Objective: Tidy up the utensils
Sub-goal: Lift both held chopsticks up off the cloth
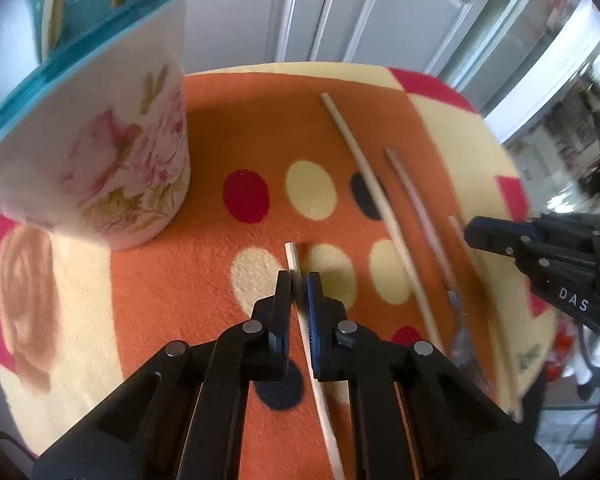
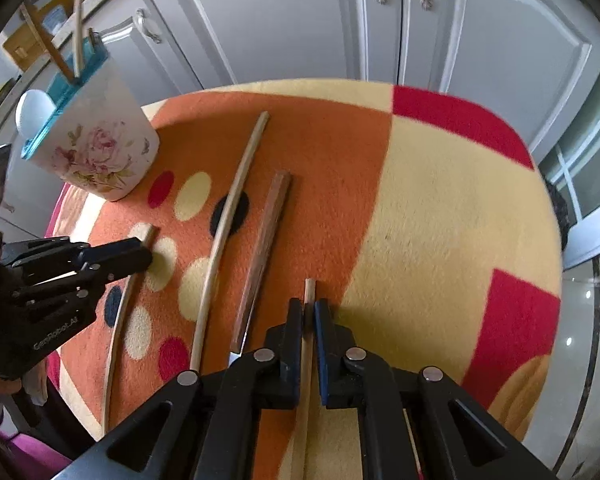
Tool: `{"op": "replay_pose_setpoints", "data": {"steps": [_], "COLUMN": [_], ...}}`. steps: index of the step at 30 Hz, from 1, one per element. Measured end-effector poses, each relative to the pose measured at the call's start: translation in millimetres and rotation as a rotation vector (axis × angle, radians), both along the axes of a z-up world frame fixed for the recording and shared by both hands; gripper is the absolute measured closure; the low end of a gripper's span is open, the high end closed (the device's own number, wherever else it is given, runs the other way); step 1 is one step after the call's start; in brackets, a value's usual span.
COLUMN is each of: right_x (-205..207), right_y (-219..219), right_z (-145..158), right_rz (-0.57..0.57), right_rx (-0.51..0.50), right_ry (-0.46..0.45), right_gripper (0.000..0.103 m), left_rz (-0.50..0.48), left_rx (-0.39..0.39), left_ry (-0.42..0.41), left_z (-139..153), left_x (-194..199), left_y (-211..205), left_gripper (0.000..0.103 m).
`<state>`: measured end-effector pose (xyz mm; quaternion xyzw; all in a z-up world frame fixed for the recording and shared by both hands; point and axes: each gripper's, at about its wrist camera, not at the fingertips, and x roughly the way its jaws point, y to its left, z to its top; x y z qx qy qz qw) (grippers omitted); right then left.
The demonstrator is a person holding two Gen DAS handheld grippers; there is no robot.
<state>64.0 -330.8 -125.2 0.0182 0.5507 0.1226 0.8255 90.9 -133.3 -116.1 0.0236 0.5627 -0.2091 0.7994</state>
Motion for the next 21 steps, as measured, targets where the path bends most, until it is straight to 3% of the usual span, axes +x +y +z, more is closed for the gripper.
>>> {"op": "replay_pose_setpoints", "data": {"steps": [4,7,17,21], "right_x": [-8,-12,2,9], "right_y": [-4,-4,-1,1], "right_z": [24,35,0,-6], "right_rz": [-0.008,0.005,0.025,0.045], "right_rx": [0.063,0.052,-0.067,-0.067], "right_ry": [-0.050,-0.067,0.093,0.134], "right_gripper": [0.099,0.099,0.097,0.095], "left_rz": [-0.008,-0.028,-0.006,0.000], "left_rx": [-0.060,-0.048,-0.074,-0.082], "left_ry": [-0.063,-0.104,-0.109,-0.108], "left_z": [30,46,52,55], "left_x": [-7,-13,-26,-26], "left_y": [12,14,24,27], "left_gripper": [0.098,0.098,0.098,0.098]}}
